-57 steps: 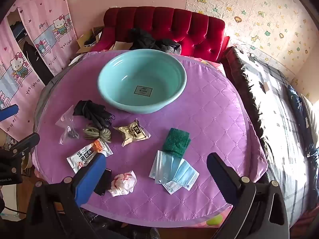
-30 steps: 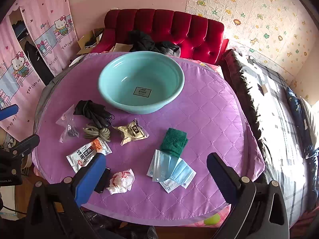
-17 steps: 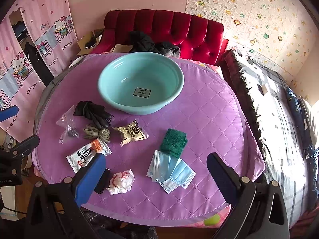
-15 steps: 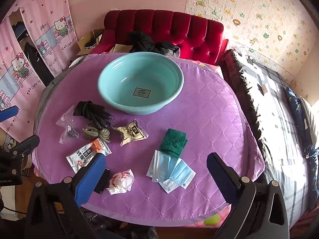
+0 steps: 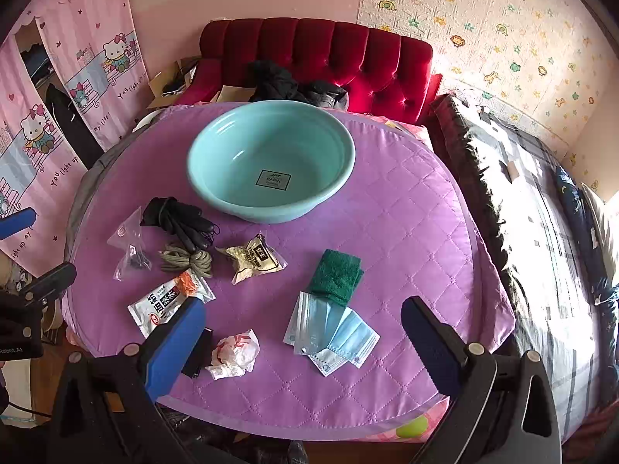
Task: Organize soft objects
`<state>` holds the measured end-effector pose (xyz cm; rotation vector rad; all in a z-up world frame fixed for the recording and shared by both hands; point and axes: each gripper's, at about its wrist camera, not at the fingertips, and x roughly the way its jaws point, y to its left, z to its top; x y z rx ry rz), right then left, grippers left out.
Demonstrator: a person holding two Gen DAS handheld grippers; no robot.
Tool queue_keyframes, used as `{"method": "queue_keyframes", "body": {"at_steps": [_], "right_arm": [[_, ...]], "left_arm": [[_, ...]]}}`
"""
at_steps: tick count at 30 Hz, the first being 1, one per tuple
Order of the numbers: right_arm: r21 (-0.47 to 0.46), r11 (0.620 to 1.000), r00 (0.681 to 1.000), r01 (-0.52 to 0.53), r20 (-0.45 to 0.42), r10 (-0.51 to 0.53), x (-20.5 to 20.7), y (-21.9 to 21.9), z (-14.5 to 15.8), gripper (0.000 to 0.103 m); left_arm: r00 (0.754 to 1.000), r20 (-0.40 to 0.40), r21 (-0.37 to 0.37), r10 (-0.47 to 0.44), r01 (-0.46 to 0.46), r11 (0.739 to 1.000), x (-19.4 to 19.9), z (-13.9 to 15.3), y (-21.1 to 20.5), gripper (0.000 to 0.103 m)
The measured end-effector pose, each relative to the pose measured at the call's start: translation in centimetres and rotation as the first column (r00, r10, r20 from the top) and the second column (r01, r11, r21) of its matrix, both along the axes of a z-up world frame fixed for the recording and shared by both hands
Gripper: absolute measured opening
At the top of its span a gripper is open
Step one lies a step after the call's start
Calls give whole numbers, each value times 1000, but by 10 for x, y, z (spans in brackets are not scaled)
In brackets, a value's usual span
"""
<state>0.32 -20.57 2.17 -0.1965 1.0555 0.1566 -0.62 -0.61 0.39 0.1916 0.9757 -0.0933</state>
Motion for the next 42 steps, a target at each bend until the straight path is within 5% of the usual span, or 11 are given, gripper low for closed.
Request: {"method": "queue_keyframes", "body": {"at_steps": [42], "right_arm": [[-21,997,998,69,-10,-69,31,-24,-15,103]], "left_arm": [[999,-11,-28,35,-35,999,21,-28,31,103]]}}
